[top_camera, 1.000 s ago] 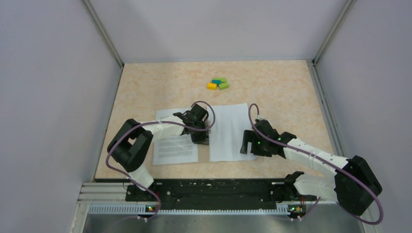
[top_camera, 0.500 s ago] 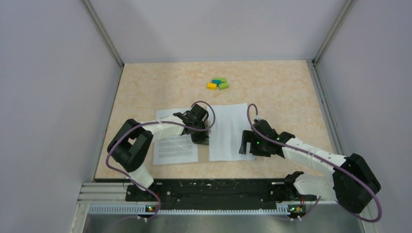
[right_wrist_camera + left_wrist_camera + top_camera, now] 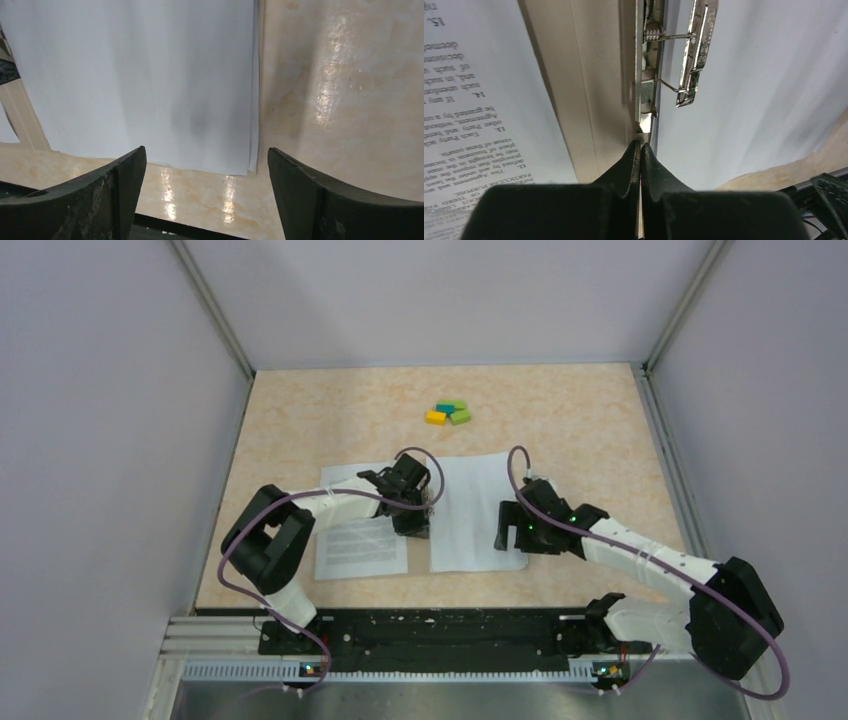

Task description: Put the files into the folder

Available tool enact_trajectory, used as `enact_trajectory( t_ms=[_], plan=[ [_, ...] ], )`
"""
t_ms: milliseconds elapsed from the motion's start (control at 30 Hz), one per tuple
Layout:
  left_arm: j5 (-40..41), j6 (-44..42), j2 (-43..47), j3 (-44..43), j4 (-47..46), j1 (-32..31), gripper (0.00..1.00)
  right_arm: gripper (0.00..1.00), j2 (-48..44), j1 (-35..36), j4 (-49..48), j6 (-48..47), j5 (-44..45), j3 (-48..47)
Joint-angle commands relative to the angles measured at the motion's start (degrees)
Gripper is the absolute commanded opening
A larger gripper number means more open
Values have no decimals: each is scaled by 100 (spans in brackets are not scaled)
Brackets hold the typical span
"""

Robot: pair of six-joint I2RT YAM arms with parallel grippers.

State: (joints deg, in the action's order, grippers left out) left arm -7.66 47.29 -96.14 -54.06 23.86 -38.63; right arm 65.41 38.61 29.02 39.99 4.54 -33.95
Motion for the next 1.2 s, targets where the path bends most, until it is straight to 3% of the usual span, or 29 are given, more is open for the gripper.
enact_trajectory(
  t_ms=[0,167,267,433,667,933,1167],
  plan=[
    [341,-310,314,-243,448,125,3,90,-78,33,205,-217,249,-593],
    [371,-505,712,-358,719,478,7,89,400,182,39,-283,250,-1267],
    [457,-577,940,-307,857,768,8,83,1085,436,-161,-290,416,-1813],
    [321,-448,1354,281,734,1254,3,71,2410,826,-314,-343,668,-3008],
    [381,-177,1717,1115,314,1325,0,58,3858,975,-337,-375,782,-4235],
    [568,59,1953,1517,133,1325,0,39,4542,1067,-343,-320,779,-4730],
    [595,184,1873,1684,-32,1322,0,35,4701,1125,-347,-282,778,-4813]
  ],
)
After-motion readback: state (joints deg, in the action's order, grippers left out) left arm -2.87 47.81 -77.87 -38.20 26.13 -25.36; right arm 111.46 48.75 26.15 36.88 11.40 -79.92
